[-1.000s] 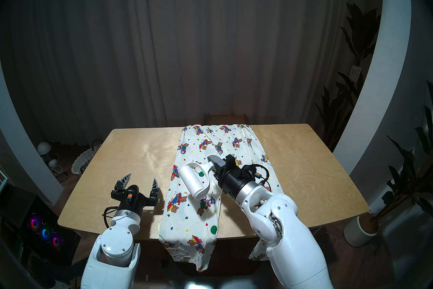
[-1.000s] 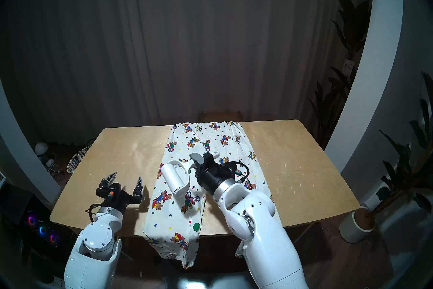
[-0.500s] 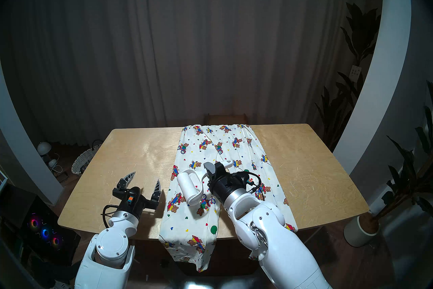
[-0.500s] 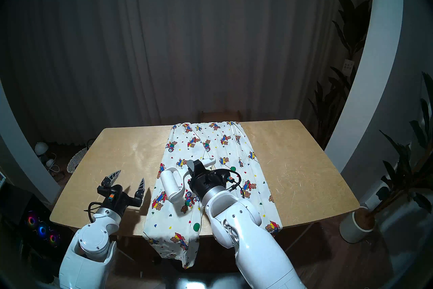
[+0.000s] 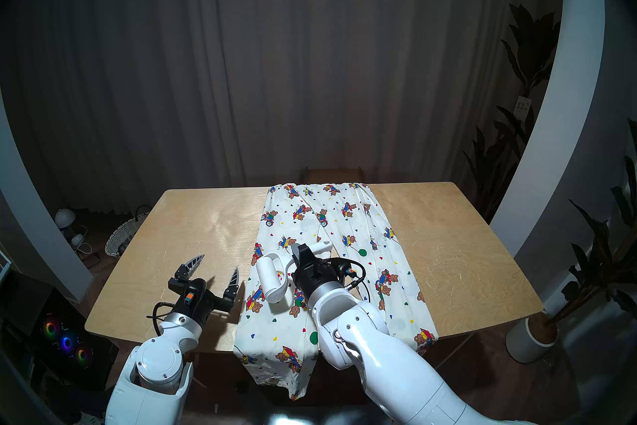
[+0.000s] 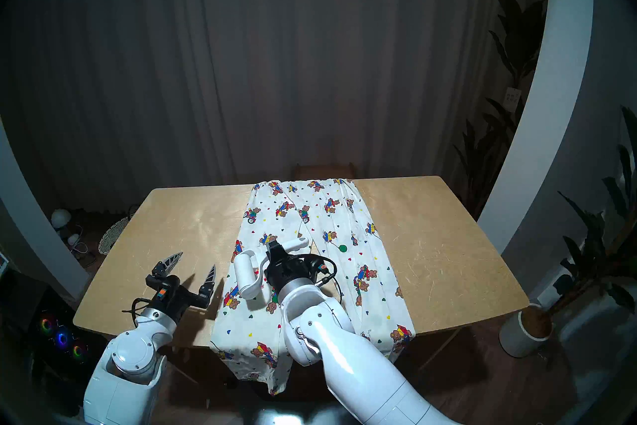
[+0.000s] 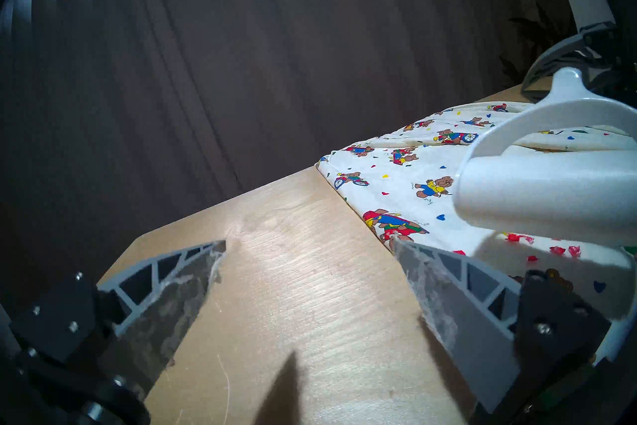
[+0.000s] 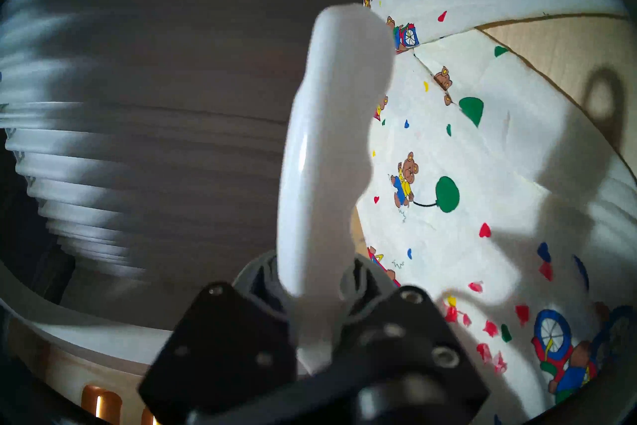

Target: Remove lint and debris from pants with a lint roller

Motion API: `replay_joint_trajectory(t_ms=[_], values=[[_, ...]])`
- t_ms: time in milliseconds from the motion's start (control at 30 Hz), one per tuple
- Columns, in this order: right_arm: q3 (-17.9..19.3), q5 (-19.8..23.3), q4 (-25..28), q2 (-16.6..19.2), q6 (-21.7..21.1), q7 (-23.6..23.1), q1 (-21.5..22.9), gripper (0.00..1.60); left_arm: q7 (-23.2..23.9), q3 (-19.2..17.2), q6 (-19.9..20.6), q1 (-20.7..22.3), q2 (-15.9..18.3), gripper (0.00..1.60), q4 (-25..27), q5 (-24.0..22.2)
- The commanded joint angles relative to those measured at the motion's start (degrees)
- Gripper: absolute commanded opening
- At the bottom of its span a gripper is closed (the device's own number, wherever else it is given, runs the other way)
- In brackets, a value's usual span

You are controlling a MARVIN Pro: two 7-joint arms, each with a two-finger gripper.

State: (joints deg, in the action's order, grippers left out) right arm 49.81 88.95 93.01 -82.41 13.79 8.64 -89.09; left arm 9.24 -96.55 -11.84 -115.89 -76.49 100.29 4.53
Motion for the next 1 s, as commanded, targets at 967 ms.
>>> replay_joint_trajectory(t_ms=[967], values=[[-21.17, 10.84, -11.23, -2.65, 35.00, -0.79, 15.81, 0.00, 2.60, 4.05, -8.75, 4.73, 0.10, 1.60, -10.64, -0.87]])
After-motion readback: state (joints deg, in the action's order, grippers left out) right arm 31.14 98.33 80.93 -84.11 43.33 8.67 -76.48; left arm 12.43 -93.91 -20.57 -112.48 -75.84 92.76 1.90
